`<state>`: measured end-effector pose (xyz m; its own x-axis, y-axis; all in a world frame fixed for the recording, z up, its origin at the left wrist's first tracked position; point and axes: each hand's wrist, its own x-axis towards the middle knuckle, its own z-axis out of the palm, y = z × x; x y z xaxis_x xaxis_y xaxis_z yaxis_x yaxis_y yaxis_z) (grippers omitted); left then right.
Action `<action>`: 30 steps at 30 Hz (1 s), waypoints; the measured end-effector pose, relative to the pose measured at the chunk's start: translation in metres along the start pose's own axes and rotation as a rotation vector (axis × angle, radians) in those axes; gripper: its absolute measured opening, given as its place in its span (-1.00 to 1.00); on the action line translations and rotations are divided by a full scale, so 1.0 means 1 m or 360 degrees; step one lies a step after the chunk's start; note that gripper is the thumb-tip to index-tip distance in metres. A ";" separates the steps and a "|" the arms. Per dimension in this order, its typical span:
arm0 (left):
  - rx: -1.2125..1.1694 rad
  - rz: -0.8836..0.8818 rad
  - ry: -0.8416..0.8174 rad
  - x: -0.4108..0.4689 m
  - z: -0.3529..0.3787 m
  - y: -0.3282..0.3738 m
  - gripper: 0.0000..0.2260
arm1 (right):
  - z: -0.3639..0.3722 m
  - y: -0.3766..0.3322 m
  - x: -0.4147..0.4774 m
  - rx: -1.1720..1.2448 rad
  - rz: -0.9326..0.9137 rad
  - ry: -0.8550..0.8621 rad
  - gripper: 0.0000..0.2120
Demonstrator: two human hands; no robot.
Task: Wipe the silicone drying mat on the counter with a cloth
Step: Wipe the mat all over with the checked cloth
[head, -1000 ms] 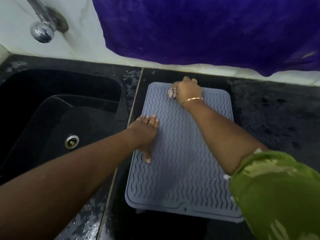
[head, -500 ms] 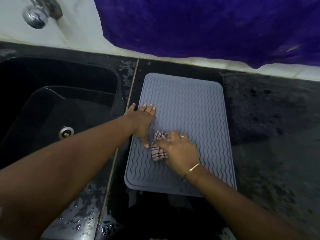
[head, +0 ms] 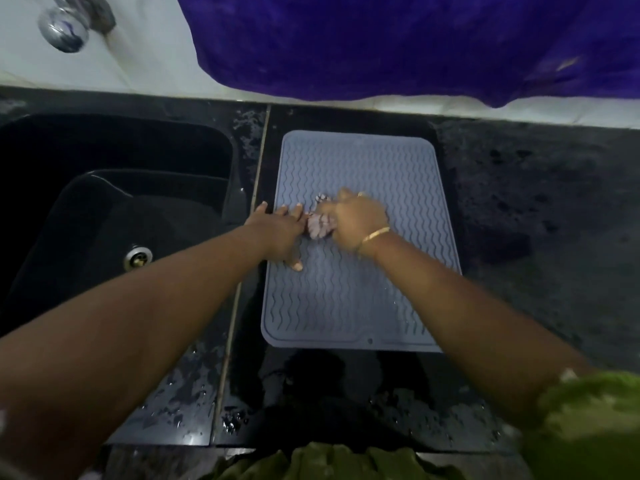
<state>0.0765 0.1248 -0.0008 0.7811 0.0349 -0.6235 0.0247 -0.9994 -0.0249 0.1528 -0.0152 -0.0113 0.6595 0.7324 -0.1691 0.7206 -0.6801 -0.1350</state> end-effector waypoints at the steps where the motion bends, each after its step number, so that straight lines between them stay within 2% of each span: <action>1: -0.0001 -0.0008 0.0001 -0.001 -0.001 0.001 -0.07 | 0.004 -0.009 -0.017 -0.0013 -0.0026 0.0002 -0.57; 4: -0.0010 -0.0023 0.0000 -0.003 -0.002 0.002 -0.08 | 0.013 -0.027 -0.063 -0.0006 -0.0058 -0.0017 -0.54; 7: -0.0017 -0.0014 -0.0009 -0.003 -0.002 0.002 -0.07 | 0.025 -0.041 -0.116 0.0007 -0.0224 0.0044 -0.50; 10: -0.0065 -0.0020 -0.0004 -0.002 -0.001 0.002 -0.05 | 0.036 -0.048 -0.153 0.0011 -0.0307 -0.0025 -0.51; 13: -0.0122 -0.0005 0.0021 -0.001 0.001 0.001 -0.04 | 0.036 -0.042 -0.153 0.0164 -0.0390 -0.0130 -0.58; 15: -0.0173 0.0025 0.0030 -0.001 0.002 -0.001 -0.04 | 0.027 -0.031 -0.128 0.0131 -0.0453 -0.0071 -0.66; 18: -0.0171 0.0043 0.0049 -0.002 0.003 -0.004 -0.04 | 0.008 -0.004 -0.063 0.0031 -0.0245 0.0070 -0.80; 21: -0.0123 0.0037 0.0049 0.000 0.002 -0.005 -0.04 | -0.008 0.014 -0.011 -0.0025 0.0096 0.0083 -0.71; 23: -0.0082 0.0027 0.0054 0.001 0.002 -0.005 -0.04 | -0.009 0.007 -0.005 -0.0041 0.0172 0.0113 -0.65; 27: -0.0064 0.0002 0.0064 0.001 0.003 -0.004 -0.05 | 0.009 -0.022 -0.054 0.0085 -0.0009 0.0110 -0.68; 30: -0.0065 0.0007 0.0038 -0.001 0.002 -0.002 -0.06 | 0.020 -0.038 -0.099 0.0207 -0.0123 0.0006 -0.59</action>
<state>0.0741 0.1267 -0.0013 0.7960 0.0308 -0.6046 0.0464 -0.9989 0.0101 0.0566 -0.0624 -0.0087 0.6044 0.7825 -0.1496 0.7354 -0.6202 -0.2730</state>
